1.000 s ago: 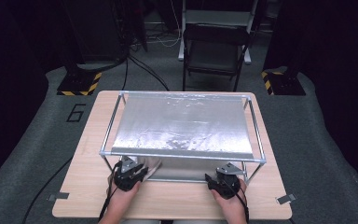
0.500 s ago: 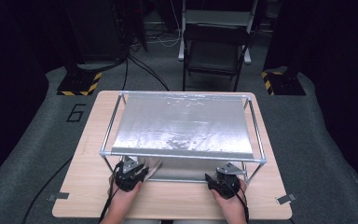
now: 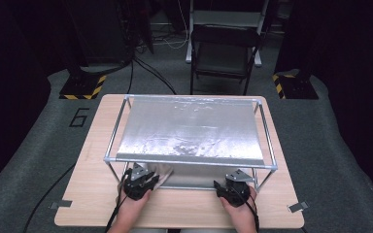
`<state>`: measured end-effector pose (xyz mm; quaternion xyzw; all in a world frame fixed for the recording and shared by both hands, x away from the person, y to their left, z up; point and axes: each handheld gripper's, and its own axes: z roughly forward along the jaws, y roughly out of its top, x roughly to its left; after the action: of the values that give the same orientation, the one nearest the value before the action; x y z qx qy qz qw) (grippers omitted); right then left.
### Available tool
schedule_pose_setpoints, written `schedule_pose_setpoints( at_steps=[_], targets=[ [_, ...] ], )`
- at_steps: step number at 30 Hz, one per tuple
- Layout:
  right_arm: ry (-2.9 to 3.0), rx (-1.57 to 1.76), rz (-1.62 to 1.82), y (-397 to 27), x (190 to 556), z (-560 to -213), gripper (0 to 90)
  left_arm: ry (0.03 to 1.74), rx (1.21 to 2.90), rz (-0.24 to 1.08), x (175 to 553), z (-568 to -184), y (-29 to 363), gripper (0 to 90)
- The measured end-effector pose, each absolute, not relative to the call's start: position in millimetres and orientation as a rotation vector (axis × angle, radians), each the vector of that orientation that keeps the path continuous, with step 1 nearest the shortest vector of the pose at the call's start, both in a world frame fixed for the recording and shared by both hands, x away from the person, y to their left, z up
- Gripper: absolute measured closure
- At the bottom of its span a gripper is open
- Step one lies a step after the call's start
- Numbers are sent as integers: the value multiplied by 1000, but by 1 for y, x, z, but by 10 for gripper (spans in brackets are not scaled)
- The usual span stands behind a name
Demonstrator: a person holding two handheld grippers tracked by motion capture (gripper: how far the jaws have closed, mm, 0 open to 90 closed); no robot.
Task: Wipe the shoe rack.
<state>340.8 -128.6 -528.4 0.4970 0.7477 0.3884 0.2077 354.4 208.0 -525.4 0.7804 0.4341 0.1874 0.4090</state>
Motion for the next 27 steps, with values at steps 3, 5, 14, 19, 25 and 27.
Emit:
schedule_pose_setpoints(
  at_steps=[3, 5, 14, 19, 25, 27],
  targets=[
    [2080, 1386, 1079, -129, 340, -528, 456, 1140, 1925, 458, 354, -526, 212, 732],
    [2079, 1394, 1080, -128, 340, -528, 457, 1127, 1951, 529, 354, -524, 222, 732],
    [2090, 1377, 1071, -129, 341, -528, 457, 1162, 1956, 547, 353, -525, 236, 728],
    [2090, 1378, 1071, -129, 341, -528, 457, 1107, 1978, 476, 356, -526, 201, 728],
    [2077, 1398, 1080, -128, 340, -529, 457, 1082, 1932, 364, 356, -529, 163, 726],
    [2086, 1394, 1074, -128, 341, -528, 457, 1072, 1943, 353, 356, -528, 161, 726]
  ],
)
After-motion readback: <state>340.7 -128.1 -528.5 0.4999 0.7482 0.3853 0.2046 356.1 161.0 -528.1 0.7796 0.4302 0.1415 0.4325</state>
